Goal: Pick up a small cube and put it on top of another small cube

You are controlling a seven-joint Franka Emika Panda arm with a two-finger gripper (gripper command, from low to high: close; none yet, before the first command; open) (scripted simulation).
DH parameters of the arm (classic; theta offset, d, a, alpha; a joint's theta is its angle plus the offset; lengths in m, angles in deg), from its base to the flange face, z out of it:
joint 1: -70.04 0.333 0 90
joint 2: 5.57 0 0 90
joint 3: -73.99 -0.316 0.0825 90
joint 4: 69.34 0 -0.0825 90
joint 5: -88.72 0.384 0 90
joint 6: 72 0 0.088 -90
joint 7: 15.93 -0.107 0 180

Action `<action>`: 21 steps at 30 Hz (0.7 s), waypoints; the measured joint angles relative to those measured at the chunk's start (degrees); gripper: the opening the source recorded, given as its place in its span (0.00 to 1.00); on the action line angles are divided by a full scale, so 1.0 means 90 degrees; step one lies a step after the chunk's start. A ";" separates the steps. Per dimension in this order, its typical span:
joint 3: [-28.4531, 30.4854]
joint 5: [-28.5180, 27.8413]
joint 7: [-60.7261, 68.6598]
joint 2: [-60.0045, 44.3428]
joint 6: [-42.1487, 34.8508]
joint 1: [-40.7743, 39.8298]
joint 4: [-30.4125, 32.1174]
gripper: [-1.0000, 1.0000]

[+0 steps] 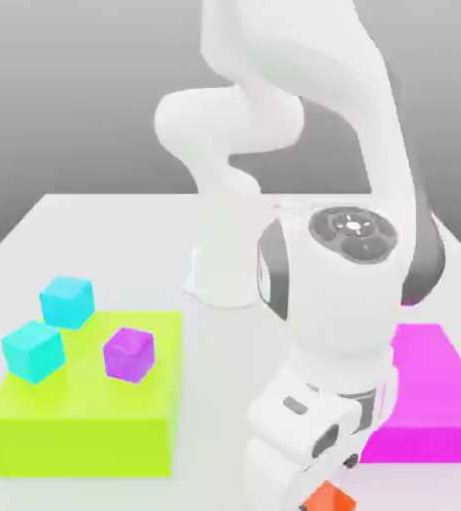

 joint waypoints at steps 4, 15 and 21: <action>-0.0001 0.0000 -0.0001 0.0000 -0.0008 -0.0002 0.0000 0.00; 0.0574 -0.0202 -0.0141 0.1638 -0.1152 -0.0352 0.0448 0.00; 0.1402 -0.0571 -0.0403 0.2982 -0.1913 -0.1516 0.0964 0.00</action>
